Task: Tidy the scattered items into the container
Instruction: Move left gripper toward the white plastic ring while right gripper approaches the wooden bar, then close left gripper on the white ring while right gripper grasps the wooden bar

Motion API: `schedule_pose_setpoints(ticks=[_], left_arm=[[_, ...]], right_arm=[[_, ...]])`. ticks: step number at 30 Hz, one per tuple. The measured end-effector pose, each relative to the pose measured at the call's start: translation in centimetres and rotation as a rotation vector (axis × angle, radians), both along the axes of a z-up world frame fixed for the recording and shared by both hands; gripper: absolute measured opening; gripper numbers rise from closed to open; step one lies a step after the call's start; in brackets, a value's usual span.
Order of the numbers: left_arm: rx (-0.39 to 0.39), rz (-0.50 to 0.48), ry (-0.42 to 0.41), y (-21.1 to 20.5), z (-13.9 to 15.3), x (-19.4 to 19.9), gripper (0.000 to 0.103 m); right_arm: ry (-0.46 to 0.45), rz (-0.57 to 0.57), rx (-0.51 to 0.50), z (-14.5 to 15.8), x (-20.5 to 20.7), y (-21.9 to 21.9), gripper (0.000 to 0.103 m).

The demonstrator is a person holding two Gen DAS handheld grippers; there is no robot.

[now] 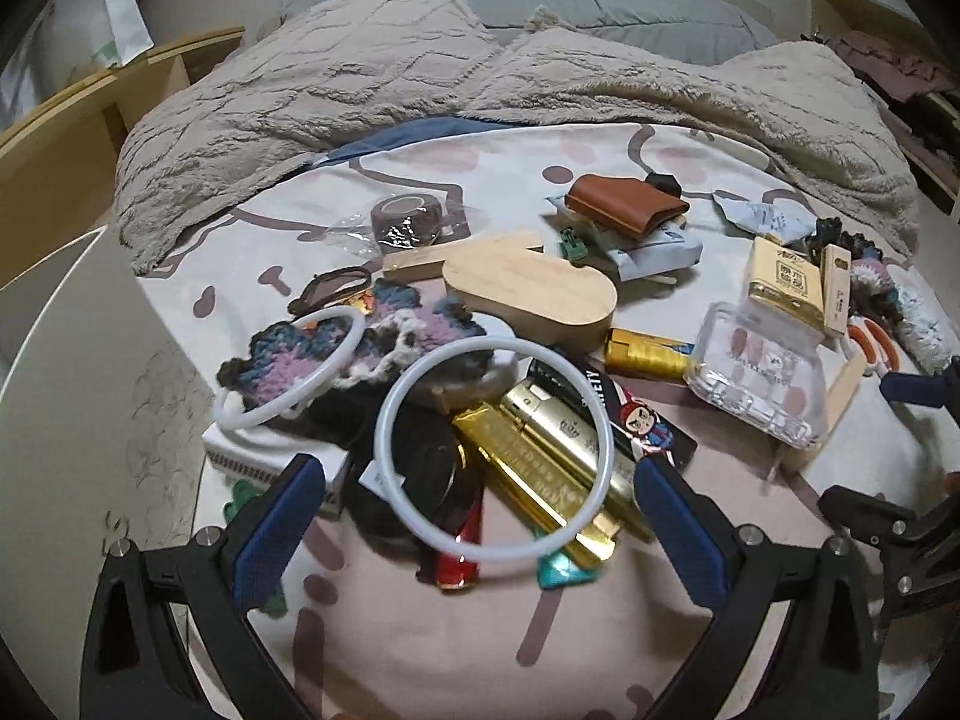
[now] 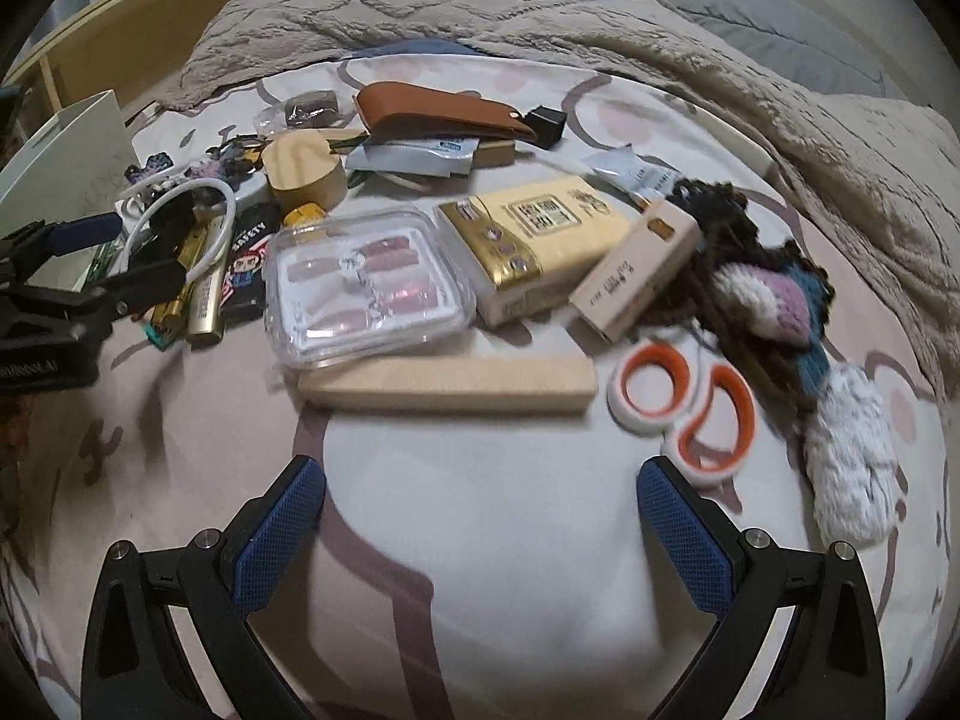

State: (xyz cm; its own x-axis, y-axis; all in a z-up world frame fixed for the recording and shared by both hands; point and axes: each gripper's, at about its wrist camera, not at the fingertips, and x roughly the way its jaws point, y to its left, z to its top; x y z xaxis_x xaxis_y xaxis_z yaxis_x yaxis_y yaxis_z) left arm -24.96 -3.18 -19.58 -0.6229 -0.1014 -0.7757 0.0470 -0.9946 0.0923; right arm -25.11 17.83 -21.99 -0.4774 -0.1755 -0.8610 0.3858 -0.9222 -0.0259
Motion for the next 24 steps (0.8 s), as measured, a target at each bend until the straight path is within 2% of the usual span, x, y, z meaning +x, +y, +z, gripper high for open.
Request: schedule_pose_setpoints(ticks=[5,14,17,22,24], left_arm=[[-0.042,0.021,-0.002,0.2,-0.6,-0.6,0.103],[0.003,0.028,0.000,-0.3,-0.7,-0.9,0.102],[0.019,0.014,0.004,-0.2,-0.7,-0.9,0.096],[0.035,-0.007,0.002,0.0,-0.8,-0.7,0.093],[0.035,-0.017,0.007,0.0,-0.6,-0.5,0.086]], right_arm=[[0.002,0.021,-0.023,0.0,-1.0,-0.6,0.103],[0.012,0.009,-0.062,-0.4,-2.1,-1.9,0.103],[0.030,-0.004,-0.060,-0.5,-2.0,-2.1,0.103],[0.105,-0.010,-0.015,-0.9,-1.2,-2.5,0.100],[0.114,-0.010,-0.015,-0.9,-1.0,-2.4,0.099]])
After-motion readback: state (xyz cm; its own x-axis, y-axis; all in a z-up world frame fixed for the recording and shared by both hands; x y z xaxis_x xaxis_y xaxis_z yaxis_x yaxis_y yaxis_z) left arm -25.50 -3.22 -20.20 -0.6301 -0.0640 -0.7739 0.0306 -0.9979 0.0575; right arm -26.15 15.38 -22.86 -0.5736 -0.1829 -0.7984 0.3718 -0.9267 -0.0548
